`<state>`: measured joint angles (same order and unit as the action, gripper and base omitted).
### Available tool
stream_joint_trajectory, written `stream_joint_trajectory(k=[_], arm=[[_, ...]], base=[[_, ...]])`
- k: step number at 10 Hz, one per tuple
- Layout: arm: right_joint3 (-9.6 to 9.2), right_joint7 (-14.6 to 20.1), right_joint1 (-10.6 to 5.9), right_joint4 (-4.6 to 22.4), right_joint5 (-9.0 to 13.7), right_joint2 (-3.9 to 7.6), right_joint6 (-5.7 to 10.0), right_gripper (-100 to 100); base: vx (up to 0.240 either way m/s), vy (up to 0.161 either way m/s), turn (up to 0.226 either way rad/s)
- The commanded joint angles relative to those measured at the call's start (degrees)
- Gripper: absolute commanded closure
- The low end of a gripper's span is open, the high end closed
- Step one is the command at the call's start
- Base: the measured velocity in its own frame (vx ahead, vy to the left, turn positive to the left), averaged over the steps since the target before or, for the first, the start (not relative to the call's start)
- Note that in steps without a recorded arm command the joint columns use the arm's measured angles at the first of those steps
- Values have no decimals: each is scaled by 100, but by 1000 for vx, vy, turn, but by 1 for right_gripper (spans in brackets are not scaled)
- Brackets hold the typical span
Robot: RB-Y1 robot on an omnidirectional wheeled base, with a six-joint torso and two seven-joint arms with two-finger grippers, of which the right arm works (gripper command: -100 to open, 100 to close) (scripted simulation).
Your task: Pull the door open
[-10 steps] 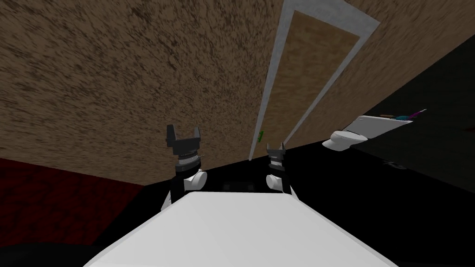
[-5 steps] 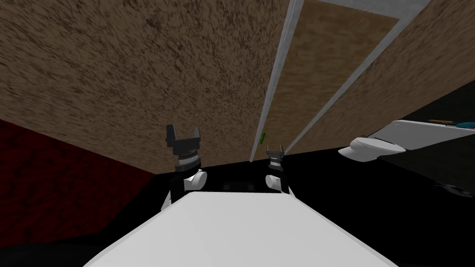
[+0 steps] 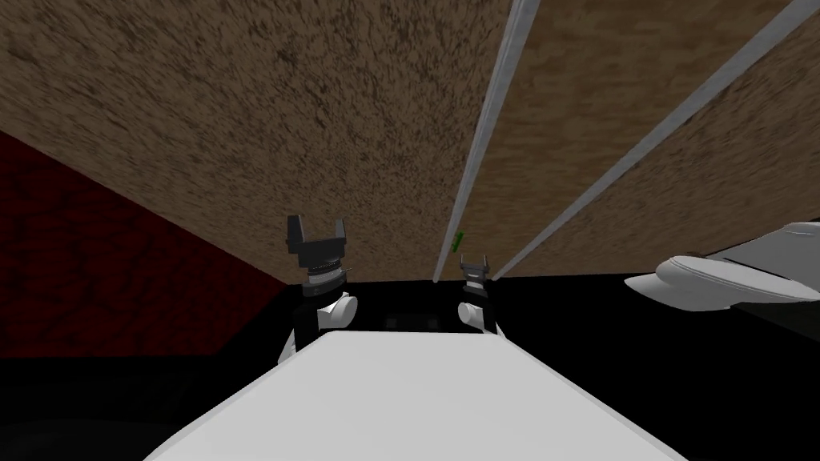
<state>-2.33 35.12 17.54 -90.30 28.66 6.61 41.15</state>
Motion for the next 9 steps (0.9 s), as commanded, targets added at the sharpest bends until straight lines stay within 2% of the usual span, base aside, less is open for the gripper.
stream_joint_trajectory(k=[1, 9], arm=[[-13, 146, -46, 202, 130, -16, 63, -100], [28, 902, -364, 1280, 803, 40, 344, -100]], base=[[7, -115, 212], [-12, -120, 208]])
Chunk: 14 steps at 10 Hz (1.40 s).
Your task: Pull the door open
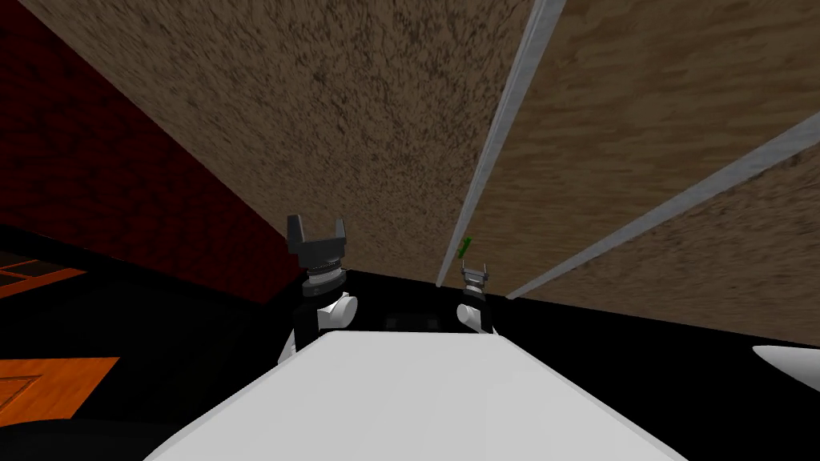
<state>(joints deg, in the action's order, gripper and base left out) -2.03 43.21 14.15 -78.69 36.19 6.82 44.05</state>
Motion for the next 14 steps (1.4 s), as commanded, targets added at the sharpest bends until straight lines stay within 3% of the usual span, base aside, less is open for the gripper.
stream_joint_trajectory(k=[1, 10, 14], arm=[[3, 182, -63, 247, 129, 25, 86, -100], [50, 1062, -433, 1501, 911, 76, 412, -100], [63, 1314, -539, 1861, 1135, 88, 506, -100]], base=[[-31, -130, 207], [-39, -132, 239], [-47, -110, 223]])
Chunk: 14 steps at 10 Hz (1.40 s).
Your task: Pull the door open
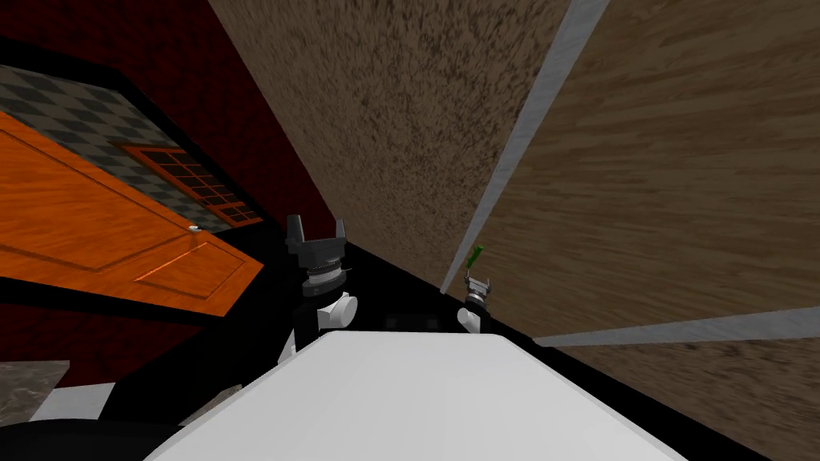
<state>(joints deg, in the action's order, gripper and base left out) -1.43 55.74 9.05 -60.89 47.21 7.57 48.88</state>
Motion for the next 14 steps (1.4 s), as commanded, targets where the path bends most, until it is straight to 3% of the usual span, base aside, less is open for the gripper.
stream_joint_trajectory(k=[1, 7, 8, 11, 14], arm=[[6, 117, -53, 159, 83, 16, 43, -100], [28, 531, -227, 751, 452, 33, 197, -100], [28, 493, -242, 729, 410, 43, 183, -100], [-35, 1047, -84, 934, 424, 436, 257, -100], [-73, 1365, 14, 1046, 427, 669, 296, -100]], base=[[-53, -80, 172], [-49, -97, 275], [-23, -53, 48], [190, -2, 2], [132, 2, 3]])
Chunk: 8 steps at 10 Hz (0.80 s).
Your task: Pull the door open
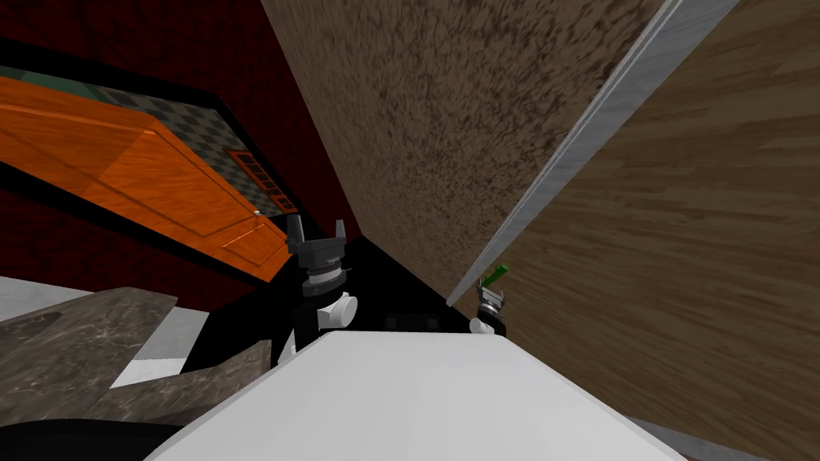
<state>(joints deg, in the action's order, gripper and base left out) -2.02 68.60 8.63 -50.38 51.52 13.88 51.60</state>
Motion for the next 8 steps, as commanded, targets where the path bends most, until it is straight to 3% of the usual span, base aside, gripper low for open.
stream_joint_trajectory(k=[1, 8], arm=[[-27, 188, 90, 34, -2, 118, 38, -100], [-108, 871, 300, 274, 6, 619, 123, -100]], base=[[85, 5, 2], [94, 1, 2]])
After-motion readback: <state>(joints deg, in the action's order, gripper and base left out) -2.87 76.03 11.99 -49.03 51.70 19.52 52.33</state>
